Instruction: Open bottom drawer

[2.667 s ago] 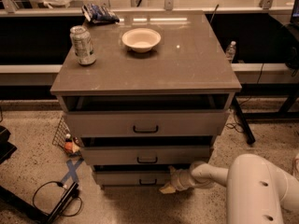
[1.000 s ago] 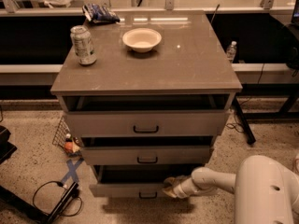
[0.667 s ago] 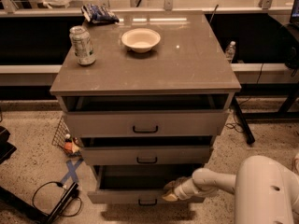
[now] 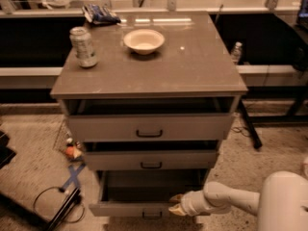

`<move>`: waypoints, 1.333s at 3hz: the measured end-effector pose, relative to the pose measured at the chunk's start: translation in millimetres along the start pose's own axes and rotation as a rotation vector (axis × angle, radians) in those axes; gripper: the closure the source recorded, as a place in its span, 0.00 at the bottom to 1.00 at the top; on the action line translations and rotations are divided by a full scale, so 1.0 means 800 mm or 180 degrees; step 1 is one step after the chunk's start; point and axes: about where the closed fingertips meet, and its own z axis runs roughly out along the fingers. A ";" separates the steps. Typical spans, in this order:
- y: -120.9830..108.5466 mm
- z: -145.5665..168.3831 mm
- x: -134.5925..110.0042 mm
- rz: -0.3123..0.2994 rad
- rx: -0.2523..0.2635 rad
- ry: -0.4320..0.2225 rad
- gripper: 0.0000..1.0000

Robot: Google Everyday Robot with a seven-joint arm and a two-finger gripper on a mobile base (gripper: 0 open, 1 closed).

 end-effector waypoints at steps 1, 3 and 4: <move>0.000 0.000 -0.001 0.0000 0.0000 0.0000 1.00; 0.056 -0.015 0.007 -0.0128 -0.0164 -0.0153 1.00; 0.106 -0.031 0.014 -0.0270 -0.0332 -0.0291 1.00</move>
Offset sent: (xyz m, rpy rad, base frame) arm -0.4490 -0.0430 0.0985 0.5107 -0.0532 0.5524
